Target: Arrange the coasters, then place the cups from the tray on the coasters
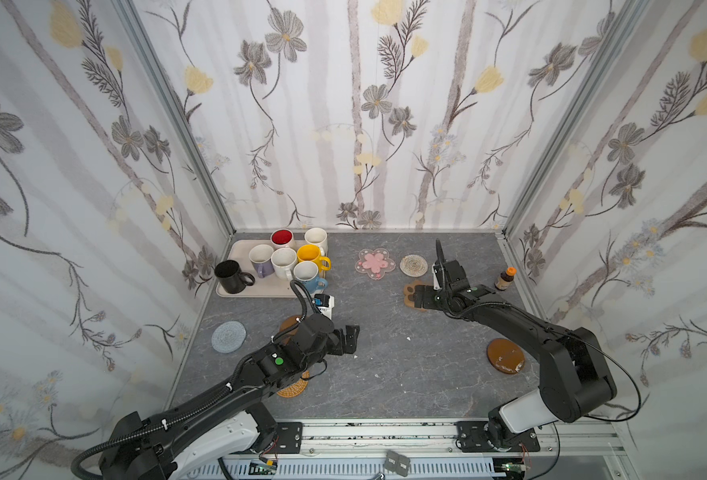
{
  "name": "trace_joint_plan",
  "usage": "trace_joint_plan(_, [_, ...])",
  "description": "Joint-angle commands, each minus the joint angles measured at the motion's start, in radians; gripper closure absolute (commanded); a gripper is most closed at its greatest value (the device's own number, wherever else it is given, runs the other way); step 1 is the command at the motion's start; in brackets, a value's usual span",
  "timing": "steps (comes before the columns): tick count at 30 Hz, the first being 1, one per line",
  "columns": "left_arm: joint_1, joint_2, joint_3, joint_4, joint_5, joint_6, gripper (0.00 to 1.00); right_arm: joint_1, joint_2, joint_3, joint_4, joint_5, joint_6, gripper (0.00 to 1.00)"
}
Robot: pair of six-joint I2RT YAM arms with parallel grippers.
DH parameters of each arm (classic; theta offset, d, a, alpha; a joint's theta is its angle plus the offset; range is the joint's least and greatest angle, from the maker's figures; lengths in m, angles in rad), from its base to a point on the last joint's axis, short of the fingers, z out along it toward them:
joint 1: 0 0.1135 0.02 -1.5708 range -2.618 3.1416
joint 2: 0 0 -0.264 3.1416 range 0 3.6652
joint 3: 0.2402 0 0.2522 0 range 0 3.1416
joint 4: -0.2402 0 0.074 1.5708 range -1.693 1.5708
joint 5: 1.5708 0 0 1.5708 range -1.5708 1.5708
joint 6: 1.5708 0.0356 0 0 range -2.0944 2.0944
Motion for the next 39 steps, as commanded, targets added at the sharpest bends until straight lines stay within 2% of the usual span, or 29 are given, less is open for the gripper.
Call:
trace_joint_plan(1, [0.002, 0.020, 0.023, 0.008, 0.016, -0.002, 0.00, 0.000, -0.078, -0.021, -0.030, -0.006, 0.017, 0.07])
trace_joint_plan(9, [-0.006, 0.057, 0.018, 0.068, 0.047, -0.028, 0.00, -0.042, -0.273, -0.138, -0.115, 0.023, 0.047, 0.07])
trace_joint_plan(16, [-0.031, 0.071, -0.032, 0.159, 0.061, -0.053, 0.00, -0.208, -0.423, -0.312, -0.135, -0.019, 0.075, 0.04])
trace_joint_plan(18, [-0.036, 0.083, -0.036, 0.173, 0.066, -0.053, 0.00, -0.234, -0.447, -0.325, -0.132, -0.001, 0.088, 0.02])
trace_joint_plan(23, [-0.045, 0.099, -0.038, 0.196, 0.073, -0.052, 0.00, -0.303, -0.423, -0.309, -0.177, 0.077, 0.179, 0.00])
trace_joint_plan(31, [-0.046, 0.137, -0.043, 0.231, 0.099, -0.040, 0.00, -0.399, -0.364, -0.336, -0.187, 0.196, 0.258, 0.00])
trace_joint_plan(39, [-0.046, 0.165, -0.034, 0.242, 0.109, -0.030, 0.00, -0.515, -0.358, -0.387, -0.123, 0.176, 0.273, 0.00])
